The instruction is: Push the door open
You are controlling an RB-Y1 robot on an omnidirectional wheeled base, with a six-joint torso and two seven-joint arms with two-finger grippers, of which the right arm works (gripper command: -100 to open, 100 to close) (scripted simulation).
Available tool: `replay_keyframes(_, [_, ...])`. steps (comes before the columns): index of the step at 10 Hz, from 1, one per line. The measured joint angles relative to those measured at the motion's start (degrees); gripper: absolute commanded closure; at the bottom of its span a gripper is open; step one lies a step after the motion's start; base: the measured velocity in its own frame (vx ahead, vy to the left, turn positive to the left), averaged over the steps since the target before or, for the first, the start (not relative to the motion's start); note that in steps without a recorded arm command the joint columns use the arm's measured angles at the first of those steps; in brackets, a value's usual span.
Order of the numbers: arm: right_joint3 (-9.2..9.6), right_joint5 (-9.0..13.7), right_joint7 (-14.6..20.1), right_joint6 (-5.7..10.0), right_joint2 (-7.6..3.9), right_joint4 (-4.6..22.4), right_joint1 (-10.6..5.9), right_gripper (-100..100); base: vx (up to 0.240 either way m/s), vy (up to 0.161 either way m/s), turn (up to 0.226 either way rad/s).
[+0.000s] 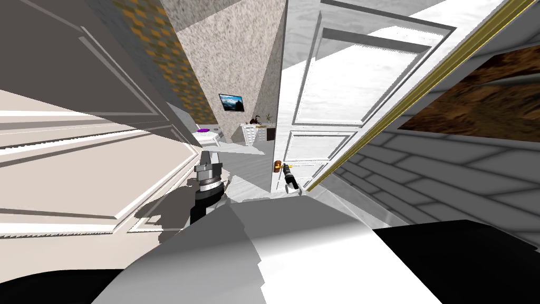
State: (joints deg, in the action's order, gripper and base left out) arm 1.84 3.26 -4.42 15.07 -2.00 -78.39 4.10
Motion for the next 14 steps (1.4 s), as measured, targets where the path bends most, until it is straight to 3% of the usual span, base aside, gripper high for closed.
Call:
replay_keyframes(1, [-0.71, 0.19, 0.09, -0.09, -0.16, 0.5, -0.6, 100, 0.135, 0.11, -0.088])
replay_keyframes(4, [-3.31, 0.49, -0.28, -0.98, 0.82, 0.2, -0.93, 100, 0.165, 0.134, -0.11])
replay_keyframes(10, [-7.77, 1.03, -0.77, -0.14, 2.79, 1.24, -1.71, 100, 0.155, 0.097, -0.07])
replay_keyframes(14, [-9.23, 1.36, -0.79, -0.15, 1.35, 2.06, -1.98, 100, 0.15, 0.042, -0.044])
